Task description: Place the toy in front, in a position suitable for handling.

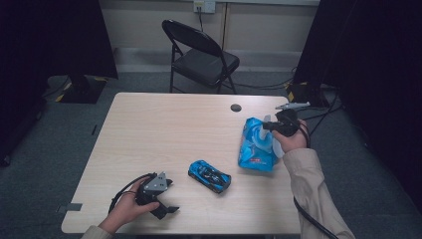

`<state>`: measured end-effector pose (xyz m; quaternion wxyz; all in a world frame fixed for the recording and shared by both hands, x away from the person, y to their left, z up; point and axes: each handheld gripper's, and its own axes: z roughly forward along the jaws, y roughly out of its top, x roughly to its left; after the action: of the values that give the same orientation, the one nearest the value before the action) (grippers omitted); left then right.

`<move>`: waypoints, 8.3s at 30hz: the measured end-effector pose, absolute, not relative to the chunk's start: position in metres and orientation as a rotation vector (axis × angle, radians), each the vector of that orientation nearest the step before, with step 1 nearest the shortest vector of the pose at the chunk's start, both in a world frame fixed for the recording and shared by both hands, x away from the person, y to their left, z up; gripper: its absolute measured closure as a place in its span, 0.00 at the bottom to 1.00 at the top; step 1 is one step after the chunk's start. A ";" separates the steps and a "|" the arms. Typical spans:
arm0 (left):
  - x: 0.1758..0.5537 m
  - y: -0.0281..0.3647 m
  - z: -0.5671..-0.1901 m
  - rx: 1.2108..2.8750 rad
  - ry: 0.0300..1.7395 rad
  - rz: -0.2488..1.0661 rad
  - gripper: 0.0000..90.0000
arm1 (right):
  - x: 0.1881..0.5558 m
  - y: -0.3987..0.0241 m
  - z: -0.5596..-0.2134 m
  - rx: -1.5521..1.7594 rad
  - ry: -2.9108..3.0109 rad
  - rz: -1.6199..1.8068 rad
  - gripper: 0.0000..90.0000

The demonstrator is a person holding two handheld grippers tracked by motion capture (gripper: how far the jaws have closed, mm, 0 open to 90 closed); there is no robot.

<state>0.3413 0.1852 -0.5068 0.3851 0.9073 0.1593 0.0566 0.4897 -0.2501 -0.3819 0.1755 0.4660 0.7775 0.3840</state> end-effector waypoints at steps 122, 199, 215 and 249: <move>0.341 0.184 -0.507 2.311 0.409 0.145 0.04 | 0.351 -0.050 -0.476 0.693 2.713 1.458 0.82; 0.348 0.194 -0.492 2.277 0.528 0.219 0.74 | 0.332 -0.064 -0.488 0.565 2.758 1.380 0.36; 0.349 0.208 -0.492 2.273 0.549 0.172 0.72 | 0.351 -0.128 -0.465 0.745 2.565 1.346 0.30; 0.350 0.209 -0.493 2.259 0.581 0.161 0.69 | 0.358 -0.144 -0.501 0.856 2.545 1.246 0.19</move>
<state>0.3502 0.2095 -0.4930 0.3911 0.8892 0.2286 0.0635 0.3582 -0.1437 -0.5009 0.0903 0.2881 0.8562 0.4192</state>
